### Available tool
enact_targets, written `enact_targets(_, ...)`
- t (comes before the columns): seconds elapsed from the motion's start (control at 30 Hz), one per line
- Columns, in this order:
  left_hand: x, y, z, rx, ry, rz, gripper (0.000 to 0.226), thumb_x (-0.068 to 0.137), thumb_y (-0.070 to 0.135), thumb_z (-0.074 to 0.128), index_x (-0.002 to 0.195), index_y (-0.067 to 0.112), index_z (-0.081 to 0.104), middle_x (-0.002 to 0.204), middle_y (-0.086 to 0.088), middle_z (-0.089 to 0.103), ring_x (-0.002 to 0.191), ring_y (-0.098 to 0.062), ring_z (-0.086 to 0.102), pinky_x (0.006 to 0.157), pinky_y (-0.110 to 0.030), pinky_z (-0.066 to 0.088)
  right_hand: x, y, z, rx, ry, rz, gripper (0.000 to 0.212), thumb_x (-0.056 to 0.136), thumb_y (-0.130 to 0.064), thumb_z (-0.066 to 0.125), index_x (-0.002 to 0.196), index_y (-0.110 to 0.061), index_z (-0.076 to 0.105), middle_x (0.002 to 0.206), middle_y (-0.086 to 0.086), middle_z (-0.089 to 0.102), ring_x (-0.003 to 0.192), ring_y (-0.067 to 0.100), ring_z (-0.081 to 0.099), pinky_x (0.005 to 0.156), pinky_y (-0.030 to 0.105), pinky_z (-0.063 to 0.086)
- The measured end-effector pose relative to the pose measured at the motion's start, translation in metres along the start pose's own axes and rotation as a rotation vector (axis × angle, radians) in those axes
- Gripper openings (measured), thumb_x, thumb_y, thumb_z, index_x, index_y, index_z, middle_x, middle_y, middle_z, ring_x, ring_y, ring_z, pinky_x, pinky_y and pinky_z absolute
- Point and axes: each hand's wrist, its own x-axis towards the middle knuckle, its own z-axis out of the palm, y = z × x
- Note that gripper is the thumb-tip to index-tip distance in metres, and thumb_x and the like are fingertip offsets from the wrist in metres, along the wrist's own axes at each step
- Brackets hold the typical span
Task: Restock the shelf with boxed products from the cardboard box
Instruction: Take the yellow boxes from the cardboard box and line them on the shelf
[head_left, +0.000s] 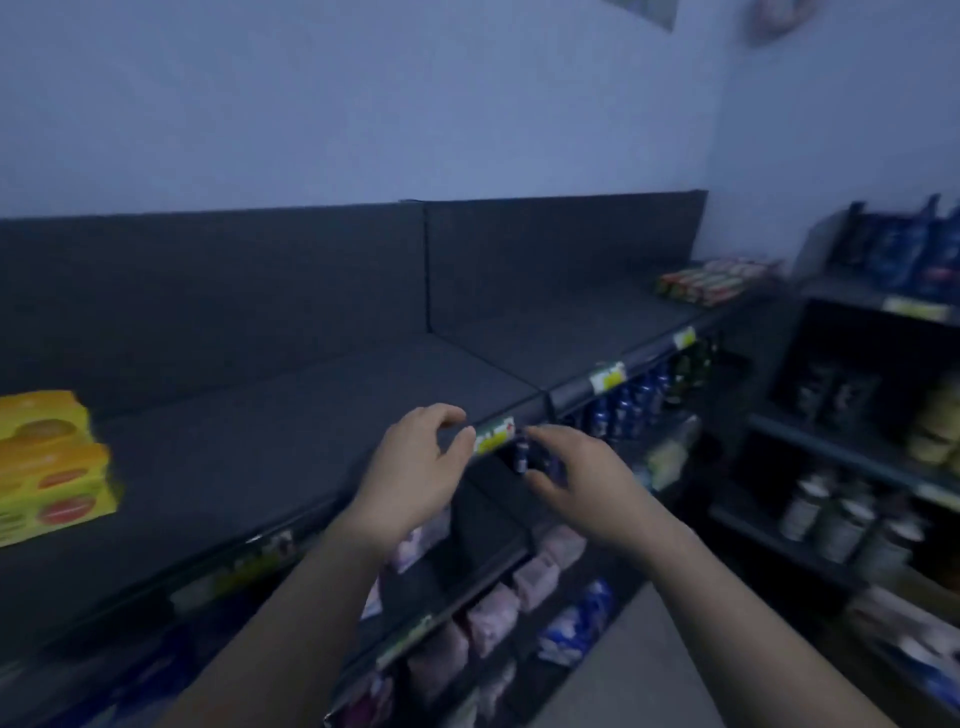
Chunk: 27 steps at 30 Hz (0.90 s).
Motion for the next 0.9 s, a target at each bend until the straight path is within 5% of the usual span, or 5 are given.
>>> enact_targets(0.43, 0.034, 0.075, 0.263, -0.151, -0.562, 0.072, 0.03, 0.09, 0.028, 0.059, 0.116, 0.014, 0.064, 0.112, 0.001, 0.067, 0.104, -0.014, 0.063, 0.096, -0.034, 0.048, -0.134, 0.213, -0.028, 0.053, 0.006, 0.7, 0.05, 0.091, -0.03, 0.056, 0.14, -0.02, 0.048, 0.142, -0.003, 0.05, 0.13, 0.013, 0.046, 0.105, 0.023, 0.035)
enact_targets(0.6, 0.064, 0.099, 0.352, -0.171, -0.747, 0.162, 0.027, 0.09, 0.025, 0.059, 0.113, 0.011, 0.064, 0.106, -0.001, 0.067, 0.101, -0.015, 0.063, 0.094, -0.034, 0.049, -0.147, 0.276, -0.038, 0.063, 0.062, 0.935, 0.042, 0.083, -0.033, 0.054, 0.119, -0.014, 0.06, 0.119, 0.003, 0.064, 0.111, 0.022, 0.059, 0.092, 0.033, 0.046)
enact_targets(0.9, 0.13, 0.136, 0.483, -0.129, -1.008, 0.276, 0.026, 0.09, 0.026, 0.059, 0.113, 0.013, 0.064, 0.107, 0.0, 0.068, 0.096, -0.013, 0.063, 0.089, -0.03, 0.05, -0.167, 0.366, -0.052, 0.158, 0.231, 1.218, 0.038, 0.08, -0.025, 0.057, 0.116, -0.031, 0.066, 0.115, -0.013, 0.068, 0.11, 0.009, 0.061, 0.092, 0.029, 0.049)
